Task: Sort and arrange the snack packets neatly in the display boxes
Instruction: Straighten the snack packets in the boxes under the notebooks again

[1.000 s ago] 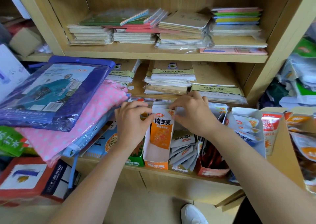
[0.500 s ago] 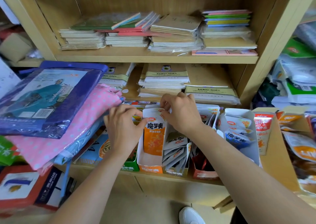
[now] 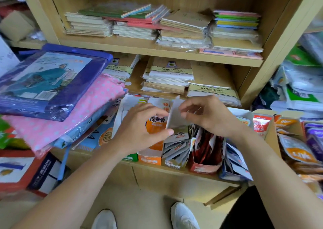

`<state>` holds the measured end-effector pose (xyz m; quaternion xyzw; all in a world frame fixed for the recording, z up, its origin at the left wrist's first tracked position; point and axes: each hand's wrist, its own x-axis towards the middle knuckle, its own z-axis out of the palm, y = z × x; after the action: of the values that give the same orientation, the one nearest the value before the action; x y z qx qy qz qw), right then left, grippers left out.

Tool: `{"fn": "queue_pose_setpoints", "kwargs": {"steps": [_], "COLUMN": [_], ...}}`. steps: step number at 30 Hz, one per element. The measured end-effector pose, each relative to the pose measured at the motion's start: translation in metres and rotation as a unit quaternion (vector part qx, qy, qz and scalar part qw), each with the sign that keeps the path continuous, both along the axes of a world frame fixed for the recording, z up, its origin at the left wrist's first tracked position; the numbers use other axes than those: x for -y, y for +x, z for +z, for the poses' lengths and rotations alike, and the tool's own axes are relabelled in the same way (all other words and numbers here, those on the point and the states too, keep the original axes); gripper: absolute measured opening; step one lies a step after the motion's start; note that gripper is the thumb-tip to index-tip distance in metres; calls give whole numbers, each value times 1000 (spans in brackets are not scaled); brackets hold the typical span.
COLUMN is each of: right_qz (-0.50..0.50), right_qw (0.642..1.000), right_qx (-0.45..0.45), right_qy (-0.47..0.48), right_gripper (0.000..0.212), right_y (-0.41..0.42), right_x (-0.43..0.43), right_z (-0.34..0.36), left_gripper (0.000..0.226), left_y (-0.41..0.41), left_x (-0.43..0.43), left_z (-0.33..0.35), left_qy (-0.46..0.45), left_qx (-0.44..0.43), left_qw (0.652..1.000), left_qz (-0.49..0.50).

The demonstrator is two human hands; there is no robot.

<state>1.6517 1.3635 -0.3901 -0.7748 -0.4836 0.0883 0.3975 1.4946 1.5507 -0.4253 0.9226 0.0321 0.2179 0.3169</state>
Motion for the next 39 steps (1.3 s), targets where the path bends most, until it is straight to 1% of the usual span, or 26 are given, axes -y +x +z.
{"fn": "queue_pose_setpoints", "kwargs": {"steps": [2, 5, 6, 7, 10, 11, 12, 14, 16, 18, 19, 21, 23, 25, 27, 30, 33, 35, 36, 39], "right_qz": [20, 13, 9, 2, -25, -34, -46, -59, -59, -59, -59, -58, -50, -38, -33, -30, -42, -50, -58, -112], "right_qw": [999, 988, 985, 983, 984, 984, 983, 980, 975, 975, 976, 979, 982, 985, 985, 987, 989, 992, 994, 993], "right_qx": [10, 109, 132, 142, 118, 103, 92, 90, 104, 98, 89, 69, 44, 43, 62, 92, 93, 75, 63, 18], "right_qy": [-49, -105, -113, -119, -133, -141, -150, -170, -189, -191, -188, -185, -177, -165, -155, -132, -104, -88, -75, -24], "right_gripper": [12, 12, 13, 15, 24, 28, 33, 39, 40, 42, 43, 43, 46, 57, 72, 84, 89, 86, 79, 43], "right_y": [-8, -17, -19, -20, -23, -25, -25, -25, -25, -24, -22, -18, -13, -9, -3, 2, 6, 10, 12, 17], "right_x": [10, 22, 25, 28, 35, 37, 39, 41, 41, 42, 42, 40, 35, 27, 19, 16, 24, 28, 30, 29], "right_z": [-1, -6, -7, -7, -1, 2, 3, 4, 1, -1, -2, -4, -4, -1, -1, -8, -14, -14, -13, -9], "left_gripper": [62, 92, 93, 86, 32, 22, 19, 24, 29, 38, 38, 25, 22, 14, 10, 15, 18, 19, 19, 18], "left_y": [-9, -15, -15, -13, -5, -3, -1, 1, 2, 5, 8, 15, 21, 25, 30, 41, 54, 65, 70, 78], "left_x": [18, 39, 44, 48, 44, 40, 35, 30, 29, 29, 28, 25, 23, 23, 23, 22, 21, 21, 20, 22], "left_z": [3, -1, -3, -4, -5, -6, -6, -5, -2, -1, -2, -6, -6, -3, -2, 2, 13, 20, 21, 21], "left_qy": [46, 168, 189, 197, 162, 146, 125, 72, 8, -40, -59, -96, -120, -119, -96, -29, 15, 23, 26, 23], "left_qx": [-70, -125, -132, -130, -109, -105, -102, -87, -56, -28, -23, -21, -3, 11, 13, 6, 25, 34, 45, 74], "left_qw": [996, 977, 972, 971, 980, 984, 987, 993, 998, 997, 996, 992, 990, 990, 993, 997, 998, 998, 998, 997], "left_qz": [-43, -42, -35, -31, -26, -17, -7, 13, 33, 53, 61, 73, 77, 75, 70, 68, 53, 42, 30, -12]}}
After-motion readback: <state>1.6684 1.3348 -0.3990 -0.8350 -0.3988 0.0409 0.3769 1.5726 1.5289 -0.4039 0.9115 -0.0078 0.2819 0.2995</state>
